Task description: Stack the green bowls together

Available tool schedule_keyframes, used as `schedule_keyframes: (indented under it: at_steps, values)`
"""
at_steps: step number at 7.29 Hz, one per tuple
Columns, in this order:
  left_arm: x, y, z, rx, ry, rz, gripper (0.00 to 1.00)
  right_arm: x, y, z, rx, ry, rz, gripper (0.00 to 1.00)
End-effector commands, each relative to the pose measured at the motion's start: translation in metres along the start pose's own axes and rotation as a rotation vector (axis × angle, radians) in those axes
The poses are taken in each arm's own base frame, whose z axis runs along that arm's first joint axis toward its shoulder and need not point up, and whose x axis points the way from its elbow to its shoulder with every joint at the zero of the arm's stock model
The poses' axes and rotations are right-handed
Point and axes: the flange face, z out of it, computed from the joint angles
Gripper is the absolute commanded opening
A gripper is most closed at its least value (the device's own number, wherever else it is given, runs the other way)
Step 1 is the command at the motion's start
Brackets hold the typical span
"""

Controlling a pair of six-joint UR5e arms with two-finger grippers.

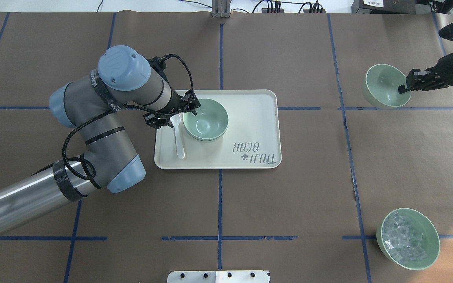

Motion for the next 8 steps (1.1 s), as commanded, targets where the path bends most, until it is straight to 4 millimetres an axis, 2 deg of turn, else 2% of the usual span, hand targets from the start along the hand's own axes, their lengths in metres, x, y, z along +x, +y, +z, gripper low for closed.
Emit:
schedule_keyframes:
  at_steps: [1,2,3,4,5,7,8]
  values:
    - [-0.005,-0.039,-0.030,-0.013,0.016,0.069,1.00,-0.068,-0.027,-0.007,0.013,-0.066,0.051,0.00]
    - [-0.026,-0.064,-0.044,-0.021,-0.003,0.125,1.00,-0.132,-0.025,0.020,-0.024,-0.102,0.062,0.00]
    - [-0.047,-0.079,-0.059,-0.003,-0.036,0.187,1.00,-0.177,-0.027,0.029,-0.025,-0.125,0.066,0.00]
    - [-0.068,-0.098,-0.074,0.020,-0.056,0.223,1.00,-0.213,-0.020,0.046,-0.035,-0.139,0.048,0.00]
    - [-0.097,-0.114,-0.089,0.045,-0.068,0.262,1.00,-0.258,-0.015,0.064,-0.030,-0.126,0.043,0.00]
    - [-0.139,-0.154,-0.108,0.087,-0.107,0.338,1.00,-0.333,-0.001,0.090,-0.032,-0.085,0.026,0.00]
    - [-0.163,-0.171,-0.119,0.103,-0.129,0.374,1.00,-0.353,0.015,0.106,-0.027,-0.081,0.007,0.00]
